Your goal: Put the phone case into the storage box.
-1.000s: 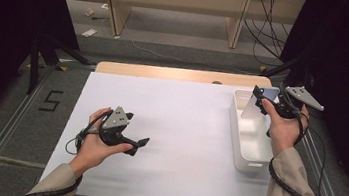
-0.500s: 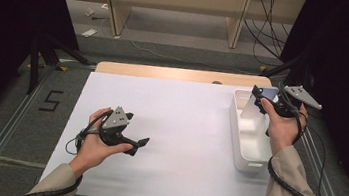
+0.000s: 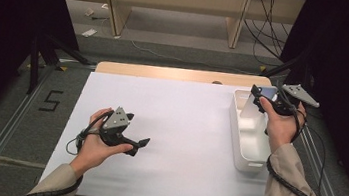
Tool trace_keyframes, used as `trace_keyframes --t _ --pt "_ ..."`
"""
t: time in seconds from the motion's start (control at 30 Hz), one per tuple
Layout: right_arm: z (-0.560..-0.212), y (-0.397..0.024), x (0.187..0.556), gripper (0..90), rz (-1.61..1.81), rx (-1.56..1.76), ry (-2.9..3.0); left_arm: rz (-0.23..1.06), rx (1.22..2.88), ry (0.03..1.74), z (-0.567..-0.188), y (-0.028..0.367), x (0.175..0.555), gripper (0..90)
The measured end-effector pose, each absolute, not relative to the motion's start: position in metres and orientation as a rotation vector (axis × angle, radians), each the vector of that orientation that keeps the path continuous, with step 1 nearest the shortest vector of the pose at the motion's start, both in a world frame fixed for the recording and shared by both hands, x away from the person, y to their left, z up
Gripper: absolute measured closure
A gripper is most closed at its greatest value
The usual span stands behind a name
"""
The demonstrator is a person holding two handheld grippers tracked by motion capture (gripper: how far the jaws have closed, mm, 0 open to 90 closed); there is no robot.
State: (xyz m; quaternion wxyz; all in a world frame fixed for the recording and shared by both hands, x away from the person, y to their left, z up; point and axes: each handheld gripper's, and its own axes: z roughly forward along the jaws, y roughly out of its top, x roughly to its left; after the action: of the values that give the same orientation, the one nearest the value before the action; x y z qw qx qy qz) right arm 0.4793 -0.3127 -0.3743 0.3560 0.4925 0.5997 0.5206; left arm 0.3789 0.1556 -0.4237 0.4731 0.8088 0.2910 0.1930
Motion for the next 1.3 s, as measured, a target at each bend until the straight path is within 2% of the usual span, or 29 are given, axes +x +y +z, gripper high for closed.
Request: trace_keyframes --t 1.3 --pt "-0.379 -0.309 0.494 18.9 1.327 1.284 1.559 0.473 1.974 0.719 -0.424 0.157 0.38 1.1"
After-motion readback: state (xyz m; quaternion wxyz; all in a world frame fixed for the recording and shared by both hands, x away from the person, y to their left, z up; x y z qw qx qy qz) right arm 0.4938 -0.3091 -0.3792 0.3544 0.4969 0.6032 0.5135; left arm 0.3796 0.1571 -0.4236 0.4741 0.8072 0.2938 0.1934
